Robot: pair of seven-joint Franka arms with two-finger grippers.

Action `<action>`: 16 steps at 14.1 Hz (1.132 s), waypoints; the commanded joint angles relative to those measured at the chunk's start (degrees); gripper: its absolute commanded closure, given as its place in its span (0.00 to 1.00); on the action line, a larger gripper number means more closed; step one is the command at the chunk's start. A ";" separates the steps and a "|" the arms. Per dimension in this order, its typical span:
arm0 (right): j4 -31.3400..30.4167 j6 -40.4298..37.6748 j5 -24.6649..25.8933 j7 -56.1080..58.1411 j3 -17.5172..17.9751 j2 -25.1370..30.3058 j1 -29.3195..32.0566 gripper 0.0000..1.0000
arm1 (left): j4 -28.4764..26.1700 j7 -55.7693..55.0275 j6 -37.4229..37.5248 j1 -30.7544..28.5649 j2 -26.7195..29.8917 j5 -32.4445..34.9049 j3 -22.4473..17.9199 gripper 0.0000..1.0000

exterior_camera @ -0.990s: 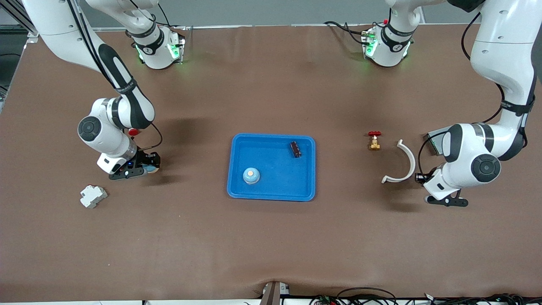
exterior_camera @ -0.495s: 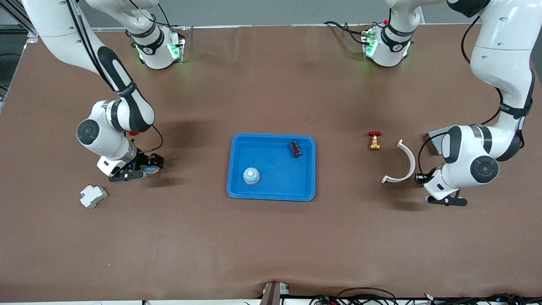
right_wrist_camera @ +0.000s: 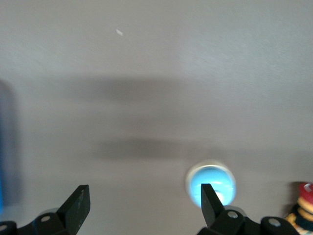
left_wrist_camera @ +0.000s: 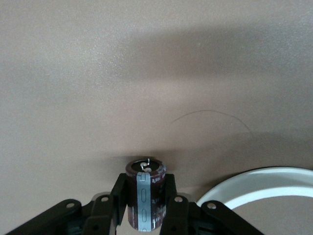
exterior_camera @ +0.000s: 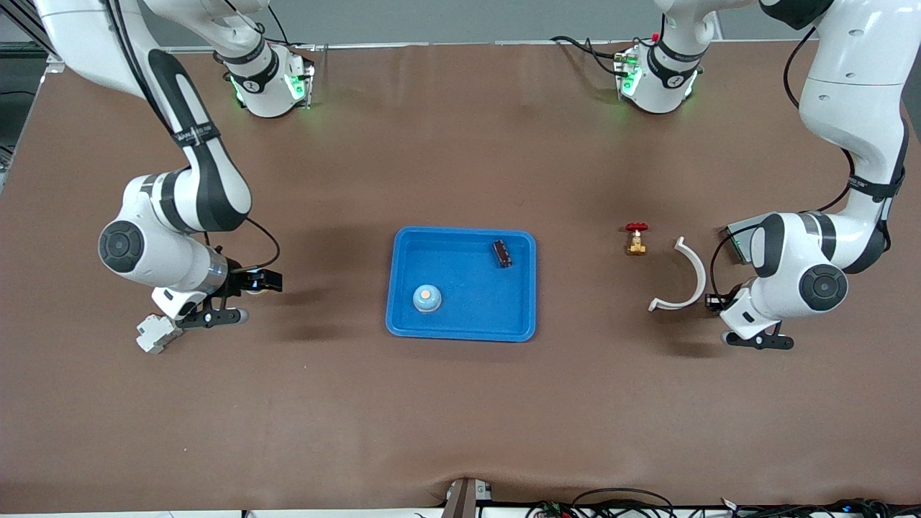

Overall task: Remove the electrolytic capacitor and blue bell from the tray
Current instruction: 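Lower the bell beside the red buttons and open the right gripper, then set the capacitor beside the white clip while the right gripper returns to the tray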

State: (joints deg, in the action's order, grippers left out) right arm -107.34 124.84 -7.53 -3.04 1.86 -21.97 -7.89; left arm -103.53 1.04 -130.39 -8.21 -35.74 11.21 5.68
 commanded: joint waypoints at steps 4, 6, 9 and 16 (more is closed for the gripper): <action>5.90 -0.39 0.67 -22.50 -0.45 -2.72 -12.04 0.00 | -0.53 -0.16 -0.13 -0.49 1.28 1.19 0.21 0.00; 9.24 -0.13 3.30 -30.75 -0.45 -5.62 -15.82 0.00 | -0.35 -0.69 0.40 -0.41 2.86 1.10 0.38 0.00; 15.74 -0.13 5.16 -40.62 -0.36 -11.50 -20.40 0.00 | 1.66 -2.44 8.11 0.12 6.37 0.22 1.34 0.00; 25.15 0.05 8.94 -51.62 -0.63 -20.48 -24.71 0.00 | 11.68 -24.90 24.83 0.12 7.44 -0.83 13.37 0.00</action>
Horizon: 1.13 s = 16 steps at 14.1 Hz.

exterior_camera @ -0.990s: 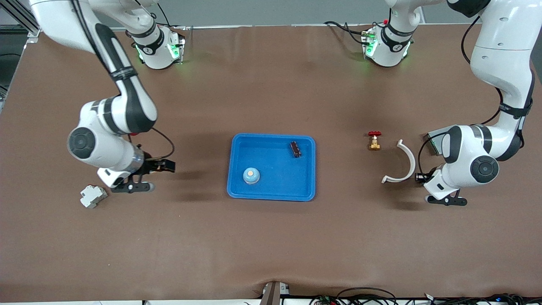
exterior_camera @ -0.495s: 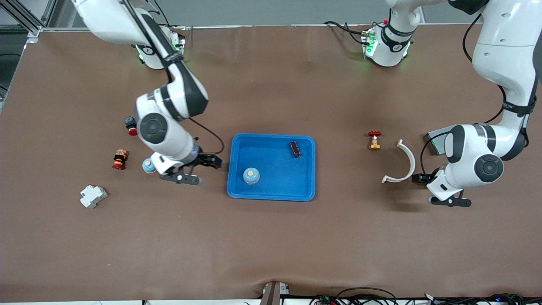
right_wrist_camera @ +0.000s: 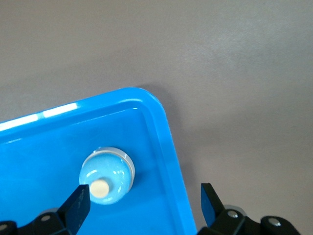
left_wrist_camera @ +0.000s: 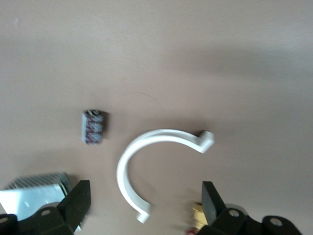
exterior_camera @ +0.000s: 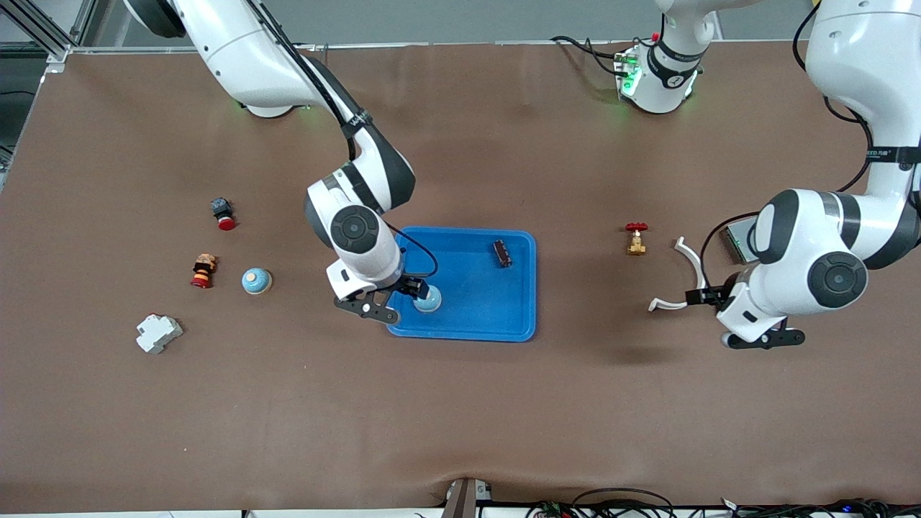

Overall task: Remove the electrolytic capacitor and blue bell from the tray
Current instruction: 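Set the capacitor beside the white clip while the right gripper returns to the tray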

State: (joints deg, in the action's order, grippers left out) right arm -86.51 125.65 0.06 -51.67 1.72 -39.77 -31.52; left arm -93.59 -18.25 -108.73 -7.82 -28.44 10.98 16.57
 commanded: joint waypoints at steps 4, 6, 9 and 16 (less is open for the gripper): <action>7.32 -0.67 1.35 -6.33 -0.66 -5.75 -2.58 0.00 | 2.01 -22.67 3.26 -0.27 0.31 -0.52 9.60 0.00; 7.67 1.07 1.61 -7.83 -0.75 -6.90 -3.90 0.00 | 2.01 -29.70 3.26 -0.09 0.31 -0.52 12.33 0.00; 7.76 3.19 3.89 -10.90 -0.66 -8.83 -4.96 0.00 | 3.67 -41.30 3.09 1.65 -0.74 -1.40 15.33 0.00; 8.29 5.04 3.98 -11.61 -0.75 -10.85 -5.49 0.00 | 4.47 -57.40 -1.12 9.48 -2.93 -1.49 15.42 0.00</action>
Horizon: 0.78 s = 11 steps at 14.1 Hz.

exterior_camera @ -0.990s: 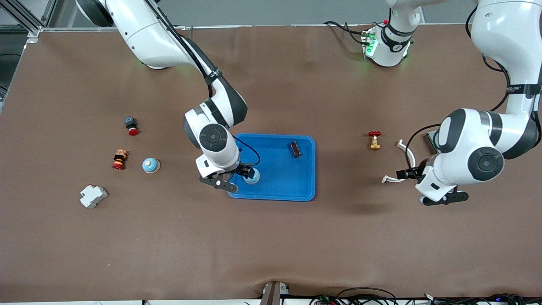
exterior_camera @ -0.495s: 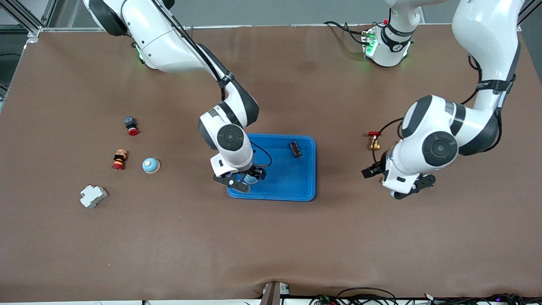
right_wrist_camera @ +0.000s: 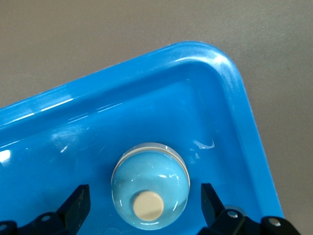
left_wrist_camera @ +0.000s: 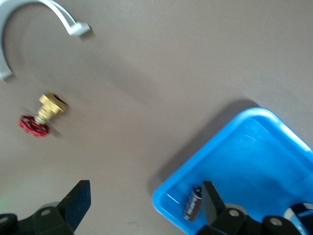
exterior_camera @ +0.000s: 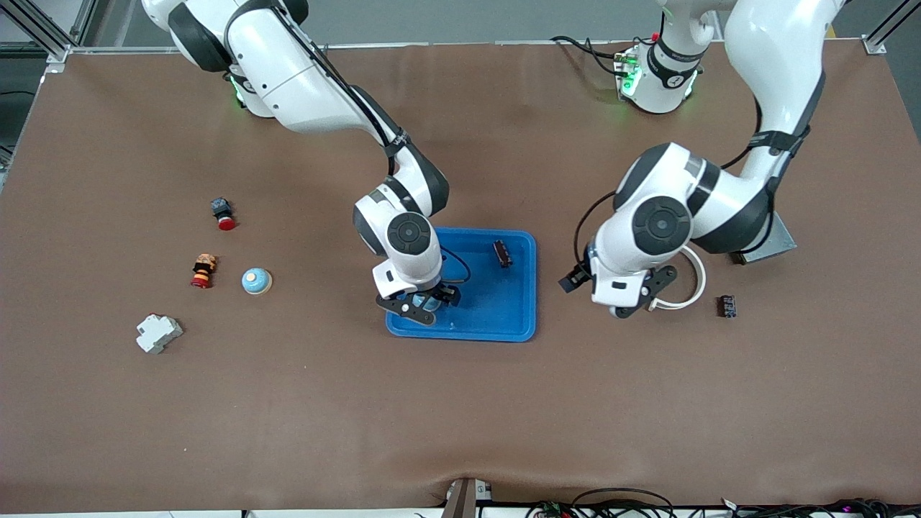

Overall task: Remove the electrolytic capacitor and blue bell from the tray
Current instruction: 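Grasp the second bell with the right gripper while the left gripper grasps the capacitor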

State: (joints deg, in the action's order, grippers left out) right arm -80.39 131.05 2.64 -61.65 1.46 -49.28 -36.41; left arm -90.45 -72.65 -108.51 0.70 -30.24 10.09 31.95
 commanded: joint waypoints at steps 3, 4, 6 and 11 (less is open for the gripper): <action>2.60 -0.35 1.75 -1.64 -0.49 -1.43 -0.59 0.00 | 1.33 -8.46 -4.24 2.37 -2.71 -0.34 -0.05 0.00; 2.60 -0.35 1.75 -1.55 -0.58 -1.43 -0.59 0.00 | 1.33 -9.34 -4.68 3.07 -2.89 -0.34 -0.05 0.00; 2.60 -0.35 1.75 -1.55 -0.49 -1.43 -0.42 0.00 | 1.33 -11.27 -5.83 4.31 -3.68 -0.25 -0.05 0.00; 2.69 -0.44 1.66 -1.46 -0.40 -1.43 0.20 1.00 | 1.42 -17.16 -9.96 8.35 -5.88 0.19 -0.40 0.00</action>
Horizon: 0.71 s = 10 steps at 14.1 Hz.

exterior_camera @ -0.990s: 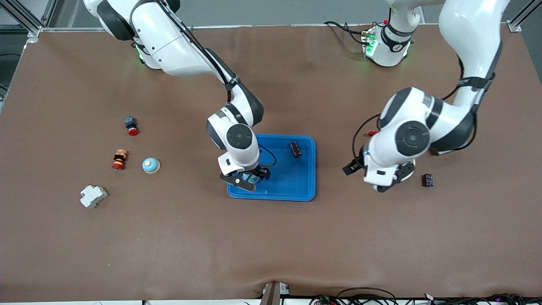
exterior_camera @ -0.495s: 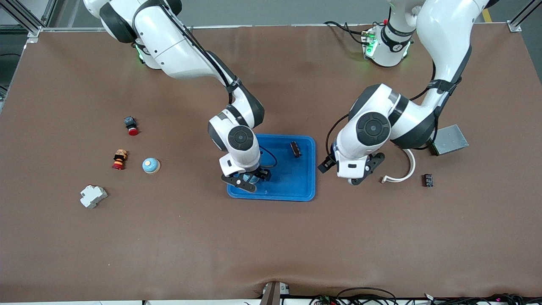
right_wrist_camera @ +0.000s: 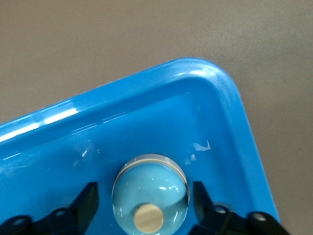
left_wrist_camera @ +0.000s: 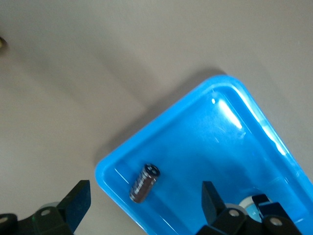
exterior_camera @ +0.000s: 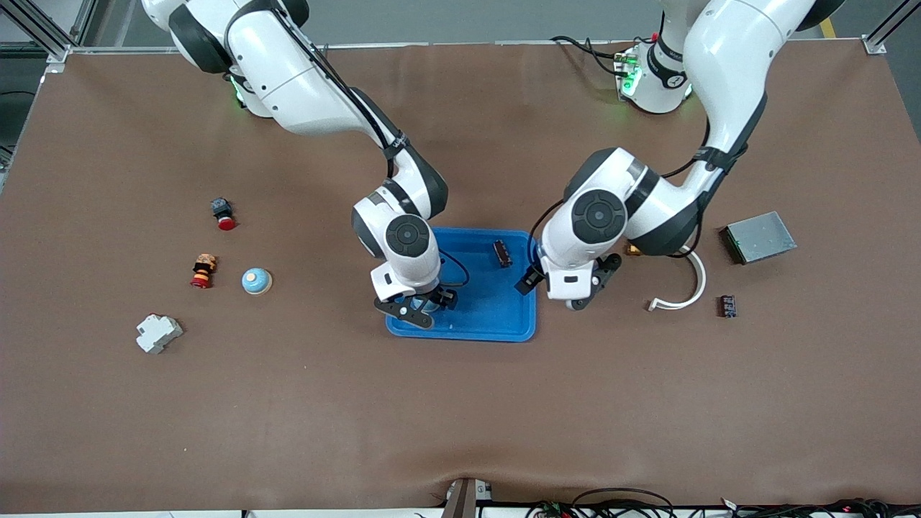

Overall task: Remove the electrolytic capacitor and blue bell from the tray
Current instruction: 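Grasp the second bell with the right gripper while the left gripper grasps the capacitor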

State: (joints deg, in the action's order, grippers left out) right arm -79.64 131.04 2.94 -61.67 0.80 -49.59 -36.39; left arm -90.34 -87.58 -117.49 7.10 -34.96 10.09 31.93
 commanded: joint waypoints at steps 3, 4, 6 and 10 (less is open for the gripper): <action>1.95 -0.87 1.28 -1.43 0.26 -0.95 0.18 1.00 | 1.31 -5.22 -1.78 3.53 -2.12 2.29 -0.38 0.00; 1.95 -1.05 1.19 -1.35 0.26 -0.78 0.18 1.00 | 1.31 -5.93 -2.13 3.97 -2.65 2.73 -0.38 0.00; 1.95 -1.31 0.93 -1.17 0.35 -0.16 0.18 1.00 | 1.13 -9.08 -4.49 5.03 -4.05 4.83 -0.38 0.00; 1.95 -5.69 0.31 0.14 0.87 1.95 1.67 1.00 | 0.43 -18.93 -9.16 6.34 -6.08 11.52 -0.38 0.00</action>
State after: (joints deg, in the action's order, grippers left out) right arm -77.73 128.49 2.94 -61.75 0.76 -49.36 -36.24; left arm -90.33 -102.77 -124.92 12.40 -40.18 19.24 31.87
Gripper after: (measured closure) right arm 0.361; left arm 0.000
